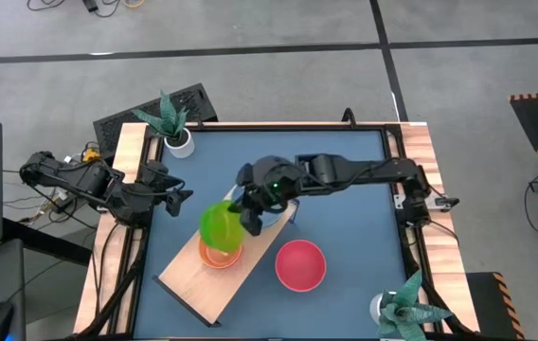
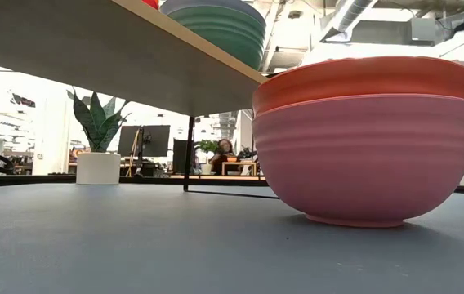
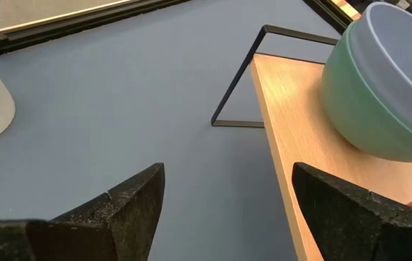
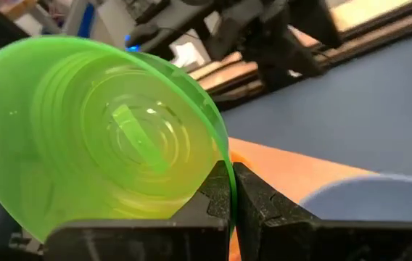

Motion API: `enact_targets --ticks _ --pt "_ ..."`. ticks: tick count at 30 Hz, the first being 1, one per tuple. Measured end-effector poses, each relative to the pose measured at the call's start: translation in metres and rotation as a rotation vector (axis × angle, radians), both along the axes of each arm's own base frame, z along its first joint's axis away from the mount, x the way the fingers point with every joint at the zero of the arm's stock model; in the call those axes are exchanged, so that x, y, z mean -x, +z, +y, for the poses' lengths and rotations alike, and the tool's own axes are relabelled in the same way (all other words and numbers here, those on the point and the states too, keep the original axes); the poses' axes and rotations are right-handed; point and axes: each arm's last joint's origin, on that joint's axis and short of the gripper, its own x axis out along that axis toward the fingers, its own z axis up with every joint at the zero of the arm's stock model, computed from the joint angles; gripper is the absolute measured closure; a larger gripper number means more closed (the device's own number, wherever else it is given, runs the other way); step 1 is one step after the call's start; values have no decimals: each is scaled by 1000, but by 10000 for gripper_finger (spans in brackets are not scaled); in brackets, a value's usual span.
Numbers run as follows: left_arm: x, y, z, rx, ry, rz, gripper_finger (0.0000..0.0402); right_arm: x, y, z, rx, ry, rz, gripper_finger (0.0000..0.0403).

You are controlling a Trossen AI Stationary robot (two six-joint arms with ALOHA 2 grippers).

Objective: Place and stack bowls onto a shelf
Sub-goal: Stack the light green bowl on top of the light orange bowl on the shelf

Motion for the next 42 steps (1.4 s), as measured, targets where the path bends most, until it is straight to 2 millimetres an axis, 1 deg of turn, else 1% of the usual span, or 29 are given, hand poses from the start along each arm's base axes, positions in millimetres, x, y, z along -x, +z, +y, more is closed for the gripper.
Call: enact_targets --ticks 4,7,10,13,15,17,19,23,30,36,42 --pt "0 0 0 0 1 0 115 -8 -6 4 1 39 12 381" --pt "0 0 0 1 1 -1 115 -16 -16 6 -11 81 29 381" --pt "0 0 0 2 1 -1 115 -16 -21 8 -12 93 68 381" --pt "0 0 0 1 1 -1 115 -22 -28 10 -11 98 69 381" --pt "0 0 0 3 3 -2 115 -22 -34 10 -7 99 110 381" --pt "0 0 0 5 7 -3 115 -29 -41 11 -7 99 103 381" --pt "-1 0 0 2 10 -2 115 -27 -44 12 -4 101 137 381" --pt "-3 -1 -1 2 16 5 115 -26 -45 15 3 106 145 381" --pt "-9 -4 -3 -8 16 34 115 -26 -46 8 19 74 155 381" --pt "-10 -5 -3 -2 8 43 115 -24 -49 9 37 84 198 381" --pt "-10 -5 -3 -2 8 43 115 -24 -49 6 57 67 198 364"
